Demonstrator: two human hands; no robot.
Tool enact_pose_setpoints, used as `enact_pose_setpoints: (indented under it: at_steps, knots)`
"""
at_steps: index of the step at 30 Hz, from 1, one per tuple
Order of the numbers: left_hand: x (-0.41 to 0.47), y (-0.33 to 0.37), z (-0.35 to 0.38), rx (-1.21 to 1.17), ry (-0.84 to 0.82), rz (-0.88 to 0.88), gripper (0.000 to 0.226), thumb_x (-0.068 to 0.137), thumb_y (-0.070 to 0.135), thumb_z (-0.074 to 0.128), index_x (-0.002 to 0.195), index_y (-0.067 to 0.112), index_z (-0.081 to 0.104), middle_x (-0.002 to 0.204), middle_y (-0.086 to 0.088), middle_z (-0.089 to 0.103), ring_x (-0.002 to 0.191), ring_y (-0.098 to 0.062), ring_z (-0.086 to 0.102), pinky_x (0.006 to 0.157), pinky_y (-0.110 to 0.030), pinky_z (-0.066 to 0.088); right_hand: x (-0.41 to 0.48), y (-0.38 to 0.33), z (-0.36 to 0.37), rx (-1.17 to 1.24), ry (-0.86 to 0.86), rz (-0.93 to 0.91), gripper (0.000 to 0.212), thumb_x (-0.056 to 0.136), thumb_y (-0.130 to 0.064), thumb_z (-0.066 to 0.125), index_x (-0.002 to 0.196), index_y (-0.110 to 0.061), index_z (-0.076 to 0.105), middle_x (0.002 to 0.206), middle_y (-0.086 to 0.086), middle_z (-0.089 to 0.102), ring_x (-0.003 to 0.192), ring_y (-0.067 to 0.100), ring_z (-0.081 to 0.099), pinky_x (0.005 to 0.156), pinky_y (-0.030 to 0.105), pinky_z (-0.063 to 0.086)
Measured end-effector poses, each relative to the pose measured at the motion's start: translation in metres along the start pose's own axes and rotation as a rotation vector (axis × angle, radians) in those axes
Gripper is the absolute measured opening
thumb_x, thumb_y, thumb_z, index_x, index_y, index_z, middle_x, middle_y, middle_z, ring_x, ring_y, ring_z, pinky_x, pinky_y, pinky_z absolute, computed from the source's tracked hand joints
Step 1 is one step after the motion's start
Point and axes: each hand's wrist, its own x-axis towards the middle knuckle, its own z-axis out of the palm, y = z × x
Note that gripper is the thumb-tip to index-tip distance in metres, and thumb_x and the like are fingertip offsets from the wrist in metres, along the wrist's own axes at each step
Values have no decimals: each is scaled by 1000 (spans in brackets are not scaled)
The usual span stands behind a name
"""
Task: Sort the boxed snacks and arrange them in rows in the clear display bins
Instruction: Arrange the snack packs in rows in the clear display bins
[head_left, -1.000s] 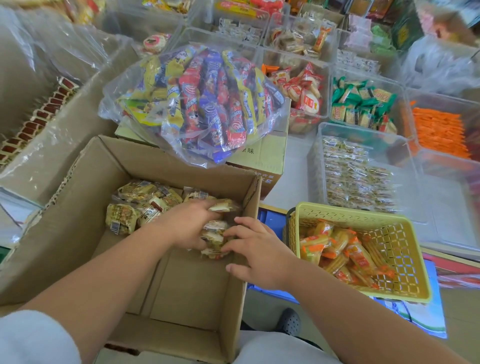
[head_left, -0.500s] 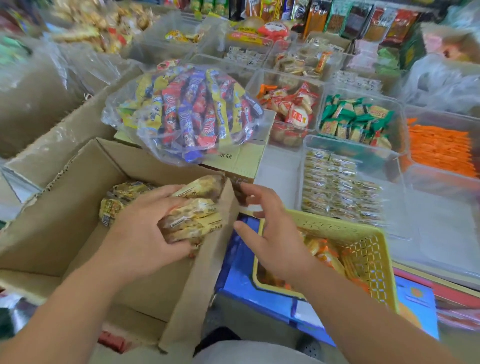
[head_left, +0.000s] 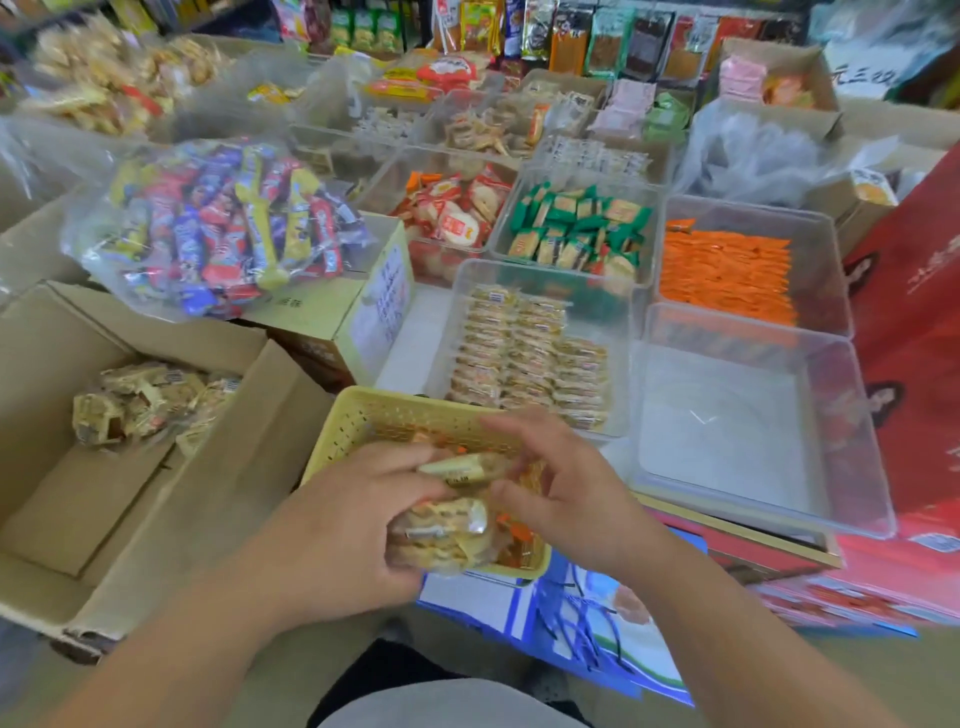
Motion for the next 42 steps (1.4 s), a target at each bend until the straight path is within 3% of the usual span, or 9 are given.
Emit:
enact_pose_setpoints:
  at_steps: [4,11,14,16,22,27,31,36,42]
  knots:
    - [20,28,11,48,-5,171,53,57,43,65,109,34,73,128,21,57,113,-7,53,85,-29,57,-10,14,-17,-145,-42,-3,37,88,-21,76,123,-33,70,109,-14,66,91,7,63,79,20,49]
    - [49,16,19,-200,-48,79,46,57,43,73,100,58,67,167,34,-6,138,18,34,78,-4,44,-17,38,-35,-73,229,274,19,98,-27,64,112,-39,62,93,-18,67,78,3,64,66,16,47]
    - [61,3,22,-295,-116,66,48,58,35,80,96,61,65,166,34,-10,135,22,34,79,-14,53,-20,37,-42,211,226,367,18,101,-30,58,110,-45,59,100,-7,74,88,39,65,78,45,55]
    - [67,-2,28,-335,-142,85,49,60,31,84,99,56,71,166,35,-7,136,20,37,81,-16,55,-24,33,-43,334,186,359,18,98,-31,56,113,-40,60,109,-4,75,100,36,67,98,56,50]
    - [92,-1,43,-433,-155,45,62,57,50,82,102,82,54,132,44,37,115,6,62,99,-28,55,-18,31,-43,344,160,373,21,99,-17,60,112,-32,66,115,-2,73,110,22,68,101,48,49]
    - [109,13,57,-320,-135,75,61,56,52,74,105,82,51,130,48,34,112,18,52,87,-3,44,-14,39,-69,288,162,379,37,90,-26,72,119,-47,63,123,-17,68,118,11,63,103,42,48]
    - [126,34,72,-254,-153,2,68,55,58,69,122,53,64,132,40,35,105,11,56,85,-16,52,-9,57,-98,99,120,265,31,89,-33,74,115,-49,66,121,-27,66,115,2,61,95,30,51]
    - [150,71,86,-188,-162,-93,75,55,56,70,128,45,64,129,39,31,107,16,49,78,2,40,-1,82,-147,6,64,132,19,91,-36,73,109,-44,72,105,-29,70,101,0,66,81,13,49]
    - [170,95,82,-60,-172,-120,67,57,48,72,123,42,68,133,34,30,113,2,49,91,-20,51,9,101,-184,18,-64,31,24,101,-32,59,118,-31,76,100,-23,74,90,-1,68,75,13,48]
